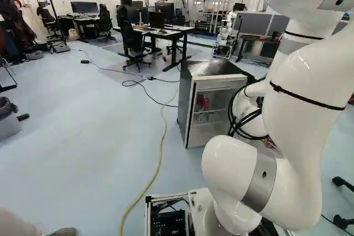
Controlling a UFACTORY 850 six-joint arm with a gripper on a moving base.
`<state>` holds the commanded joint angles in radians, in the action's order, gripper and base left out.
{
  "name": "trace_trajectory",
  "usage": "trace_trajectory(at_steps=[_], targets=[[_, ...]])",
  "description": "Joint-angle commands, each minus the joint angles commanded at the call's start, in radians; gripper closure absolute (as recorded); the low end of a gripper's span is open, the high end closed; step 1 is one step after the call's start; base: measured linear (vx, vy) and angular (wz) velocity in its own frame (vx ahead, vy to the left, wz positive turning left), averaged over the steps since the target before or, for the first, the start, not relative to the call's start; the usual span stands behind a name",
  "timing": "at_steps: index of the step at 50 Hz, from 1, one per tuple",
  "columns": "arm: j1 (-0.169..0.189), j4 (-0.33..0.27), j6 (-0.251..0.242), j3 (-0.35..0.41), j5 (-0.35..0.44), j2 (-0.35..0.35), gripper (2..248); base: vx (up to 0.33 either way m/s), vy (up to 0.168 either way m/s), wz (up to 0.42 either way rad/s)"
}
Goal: Grab a drink from the fridge
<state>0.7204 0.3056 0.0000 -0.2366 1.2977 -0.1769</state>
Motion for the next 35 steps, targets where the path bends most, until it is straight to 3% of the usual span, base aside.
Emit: trace_trajectory(at_steps=[35], targets=[[-0.004, -0.368, 0.000, -0.003, 0.000, -0.005, 3, 0.000, 0.000, 0.000]])
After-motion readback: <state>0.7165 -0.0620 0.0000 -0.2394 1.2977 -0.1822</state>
